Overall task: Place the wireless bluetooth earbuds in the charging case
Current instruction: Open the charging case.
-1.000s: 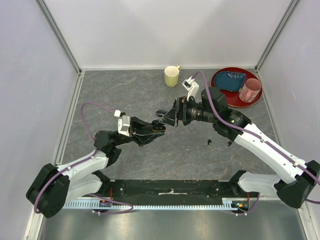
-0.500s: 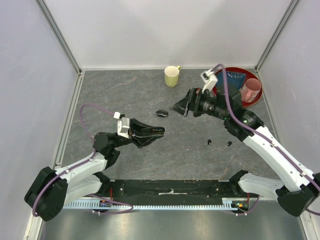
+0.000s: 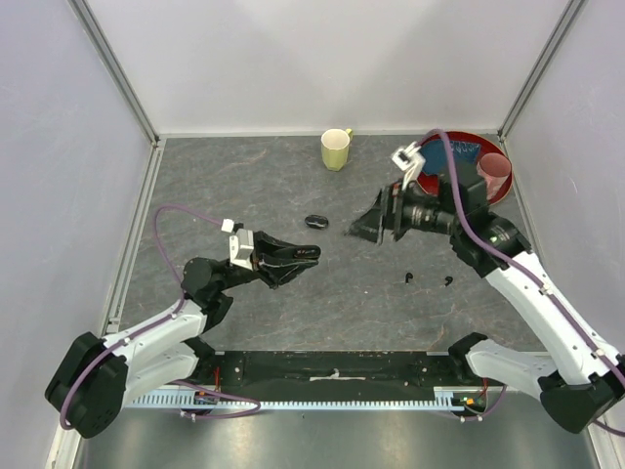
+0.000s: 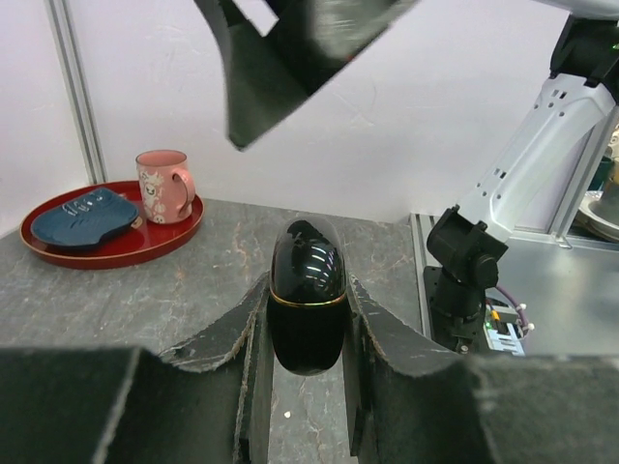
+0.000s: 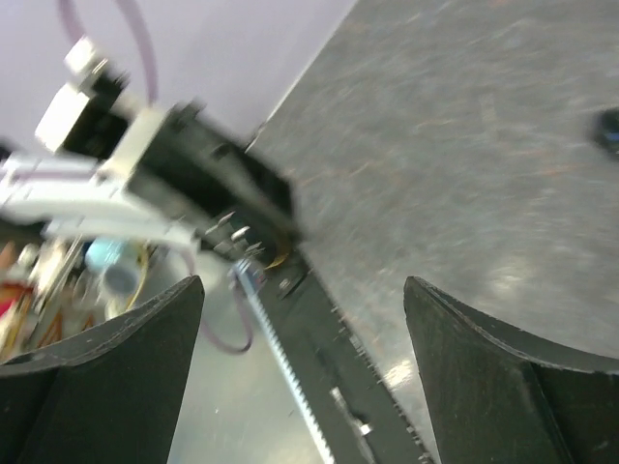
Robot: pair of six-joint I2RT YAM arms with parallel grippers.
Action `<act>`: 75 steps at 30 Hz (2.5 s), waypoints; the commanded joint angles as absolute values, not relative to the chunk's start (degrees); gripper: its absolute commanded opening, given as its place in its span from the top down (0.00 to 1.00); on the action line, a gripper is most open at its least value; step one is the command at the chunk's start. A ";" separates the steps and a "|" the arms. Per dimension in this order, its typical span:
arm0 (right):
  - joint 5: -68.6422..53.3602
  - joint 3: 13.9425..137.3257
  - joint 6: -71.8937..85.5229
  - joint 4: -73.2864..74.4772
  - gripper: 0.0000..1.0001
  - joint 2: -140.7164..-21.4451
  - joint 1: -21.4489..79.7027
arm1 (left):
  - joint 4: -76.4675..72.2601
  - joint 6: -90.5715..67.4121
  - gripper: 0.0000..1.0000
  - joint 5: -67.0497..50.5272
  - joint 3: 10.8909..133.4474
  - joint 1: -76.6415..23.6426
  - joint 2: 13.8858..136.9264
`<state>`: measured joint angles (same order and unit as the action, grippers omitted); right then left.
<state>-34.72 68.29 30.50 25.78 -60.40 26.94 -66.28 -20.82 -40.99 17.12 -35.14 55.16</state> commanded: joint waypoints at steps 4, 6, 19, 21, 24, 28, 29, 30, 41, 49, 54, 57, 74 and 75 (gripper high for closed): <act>-39.03 63.48 47.34 14.44 0.07 -64.33 32.61 | -69.34 -17.50 0.98 -39.82 20.65 -35.33 58.36; -43.30 59.52 55.51 6.99 0.06 -64.60 32.78 | -69.43 -16.88 0.98 -39.55 21.00 -35.42 58.80; -45.17 44.49 85.76 -30.66 0.02 -66.96 33.84 | -73.56 -18.02 0.98 -39.02 23.20 -35.42 62.40; -45.44 43.42 89.36 -33.56 0.03 -67.59 34.10 | -73.92 -18.02 0.98 -38.76 23.20 -35.42 62.66; -45.62 41.58 92.89 -37.08 0.06 -68.47 34.37 | -73.92 -17.75 0.98 -38.23 23.38 -35.42 62.75; -45.44 41.05 95.00 -39.63 0.09 -69.08 35.07 | -73.92 -17.67 0.98 -38.32 23.90 -35.42 63.19; -45.35 40.87 95.71 -40.68 0.12 -69.26 35.16 | -74.00 -17.67 0.98 -38.32 23.99 -35.33 63.45; -45.26 40.70 96.50 -42.87 0.14 -69.34 35.16 | -74.09 -17.67 0.98 -38.41 24.08 -35.42 63.72; -44.39 39.55 103.01 -50.71 0.31 -72.51 35.68 | -74.09 -17.93 0.98 -39.99 24.26 -35.42 64.95; -42.89 41.83 96.08 -42.12 0.44 -71.55 36.04 | -73.92 -19.07 0.98 -41.31 25.05 -35.51 65.83; -42.28 42.54 94.83 -40.17 0.41 -71.37 36.12 | -74.00 -19.51 0.98 -42.36 25.31 -35.60 66.36; -41.49 42.10 95.27 -40.69 0.38 -71.54 36.12 | -74.09 -19.42 0.98 -42.80 25.23 -35.77 66.18; -40.69 41.05 97.29 -42.97 0.79 -70.93 36.12 | -72.33 -19.25 0.91 -41.40 25.05 -35.86 65.83; -40.52 40.78 97.64 -44.63 0.80 -70.84 36.12 | -72.33 -19.42 0.89 -41.40 25.05 -35.86 65.74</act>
